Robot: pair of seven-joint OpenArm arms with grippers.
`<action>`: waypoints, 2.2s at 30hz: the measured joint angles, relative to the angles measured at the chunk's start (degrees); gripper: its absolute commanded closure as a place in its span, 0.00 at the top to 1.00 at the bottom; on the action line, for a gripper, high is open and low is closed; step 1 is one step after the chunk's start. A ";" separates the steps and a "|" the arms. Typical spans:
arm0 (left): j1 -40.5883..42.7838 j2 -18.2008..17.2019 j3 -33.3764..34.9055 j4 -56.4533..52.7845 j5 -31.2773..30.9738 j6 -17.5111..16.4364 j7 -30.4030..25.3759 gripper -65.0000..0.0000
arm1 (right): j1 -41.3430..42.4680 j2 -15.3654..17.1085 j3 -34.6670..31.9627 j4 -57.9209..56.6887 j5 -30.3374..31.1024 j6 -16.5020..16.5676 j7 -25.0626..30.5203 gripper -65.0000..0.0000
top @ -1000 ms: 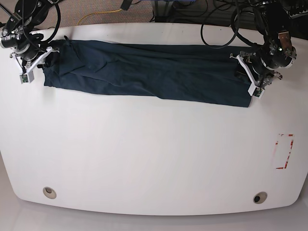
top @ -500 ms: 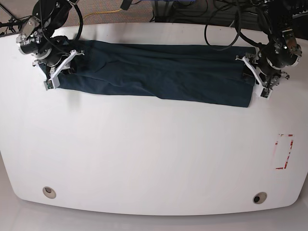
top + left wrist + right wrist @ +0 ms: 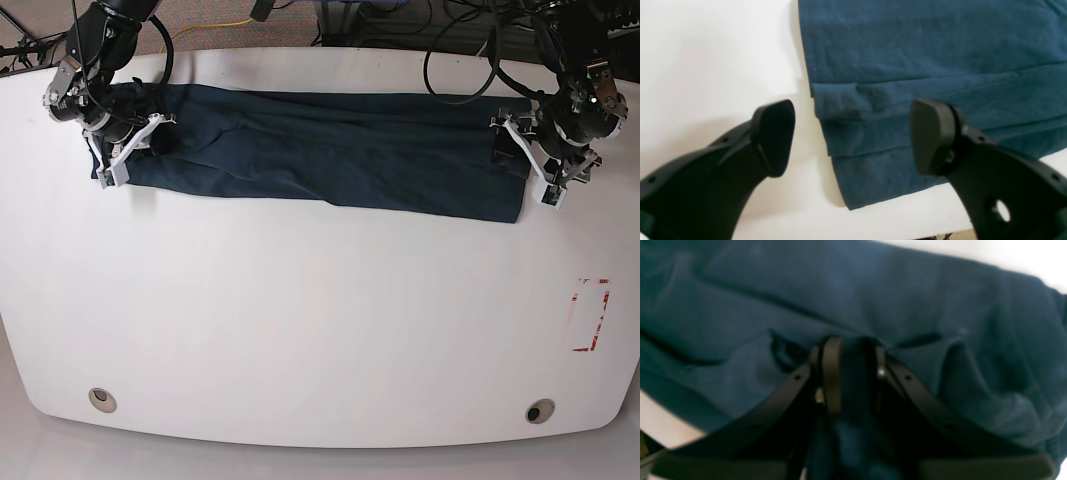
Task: Fold the T-shirt properly
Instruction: 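Pull the folded shirt edge with both grippers to smooth it, then lift the strip end with the left gripper and carry it toward the right gripper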
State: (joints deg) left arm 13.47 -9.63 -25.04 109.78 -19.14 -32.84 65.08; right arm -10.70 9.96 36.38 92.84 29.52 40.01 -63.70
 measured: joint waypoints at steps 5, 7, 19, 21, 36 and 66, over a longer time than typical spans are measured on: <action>-1.64 0.37 -2.60 -1.25 -0.68 -0.02 -0.31 0.77 | 0.15 1.33 0.15 -2.99 1.75 0.28 2.62 0.19; -2.89 0.28 -5.16 -3.43 0.07 0.00 -0.42 0.77 | 0.39 1.36 0.13 -3.58 1.75 0.31 2.82 0.19; -5.25 0.55 -7.54 -13.55 -0.31 -0.04 -0.22 0.77 | 0.28 1.46 0.09 -3.78 1.79 0.31 3.52 0.19; -5.22 0.79 -7.54 -14.84 -1.75 -0.02 -0.35 0.77 | 0.28 1.44 0.11 -3.78 1.77 0.31 3.52 0.19; -5.75 0.55 -5.57 -22.58 -15.23 -0.26 -3.21 0.76 | 0.33 1.49 0.09 -3.76 1.77 0.31 3.50 0.19; -3.06 1.42 15.34 -0.15 -14.56 0.20 3.28 0.02 | 0.46 1.33 0.09 -3.74 1.64 0.31 3.43 0.19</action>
State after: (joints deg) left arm 10.41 -8.21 -9.69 109.62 -33.69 -32.64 68.36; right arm -10.24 11.29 36.47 89.10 31.16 40.32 -60.27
